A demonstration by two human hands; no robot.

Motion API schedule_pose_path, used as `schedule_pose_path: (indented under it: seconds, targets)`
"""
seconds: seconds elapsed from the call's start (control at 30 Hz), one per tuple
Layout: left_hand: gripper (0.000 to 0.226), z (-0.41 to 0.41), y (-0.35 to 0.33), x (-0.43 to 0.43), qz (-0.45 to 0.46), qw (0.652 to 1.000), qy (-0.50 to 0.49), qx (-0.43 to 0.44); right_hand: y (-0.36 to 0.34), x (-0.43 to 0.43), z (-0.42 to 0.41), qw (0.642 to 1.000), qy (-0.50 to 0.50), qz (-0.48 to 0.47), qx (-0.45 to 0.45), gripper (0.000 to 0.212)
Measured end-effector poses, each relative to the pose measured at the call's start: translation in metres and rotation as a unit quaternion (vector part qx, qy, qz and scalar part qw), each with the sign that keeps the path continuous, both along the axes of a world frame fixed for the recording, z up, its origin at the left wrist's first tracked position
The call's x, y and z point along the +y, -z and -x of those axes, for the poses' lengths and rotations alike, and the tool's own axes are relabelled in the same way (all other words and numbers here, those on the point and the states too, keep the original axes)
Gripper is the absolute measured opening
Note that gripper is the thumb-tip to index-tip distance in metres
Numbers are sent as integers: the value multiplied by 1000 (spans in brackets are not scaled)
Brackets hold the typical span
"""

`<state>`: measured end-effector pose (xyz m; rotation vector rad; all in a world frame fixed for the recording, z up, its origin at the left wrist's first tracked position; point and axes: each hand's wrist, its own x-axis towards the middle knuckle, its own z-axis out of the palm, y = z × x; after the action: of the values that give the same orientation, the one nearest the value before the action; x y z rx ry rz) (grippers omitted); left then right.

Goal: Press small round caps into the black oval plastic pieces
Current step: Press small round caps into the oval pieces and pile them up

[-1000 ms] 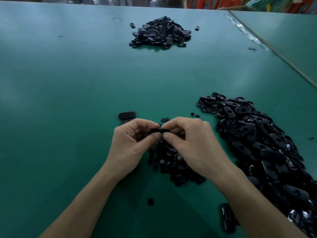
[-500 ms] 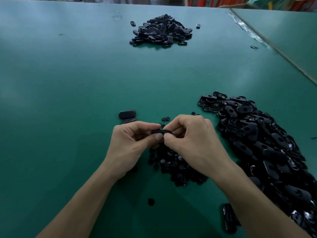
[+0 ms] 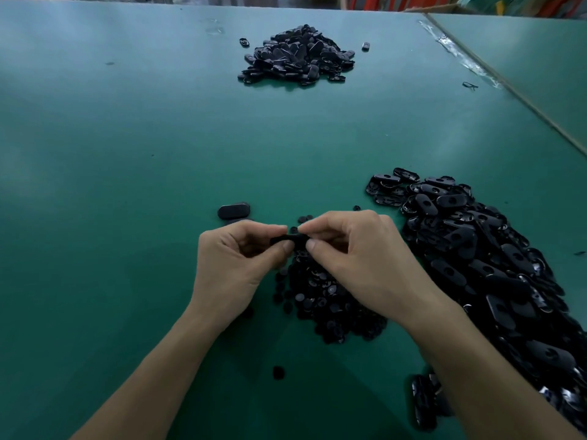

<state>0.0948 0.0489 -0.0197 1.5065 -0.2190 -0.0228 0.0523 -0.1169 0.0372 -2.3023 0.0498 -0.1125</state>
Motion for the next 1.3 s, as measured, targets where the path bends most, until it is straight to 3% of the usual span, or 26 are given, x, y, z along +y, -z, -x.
schedule_pose_path:
  seconds: [0.13,0.23,0.3,0.37,0.7,1.1,1.3]
  targets:
    - [25,-7,3,10,-155,976,-120,-99,4,-23,-9,984,76,159,-6,35]
    - [25,-15,2,19,-236,945,-171,-150,10,-50,-17,941,148,296,72,48]
    - [24,-19,3,23,-275,930,-179,-168,13,-62,-20,921,167,322,144,51]
    - [23,-20,3,25,-304,924,-171,-159,18,-69,-21,911,167,334,176,48]
    - [16,-21,5,27,-371,901,-182,-128,25,-80,-21,923,181,328,86,31]
    - [7,-16,10,21,-328,908,-167,-200,23,-77,-22,938,197,274,83,36]
    - [8,-6,9,11,-299,919,-124,-227,18,-74,-18,943,202,265,25,37]
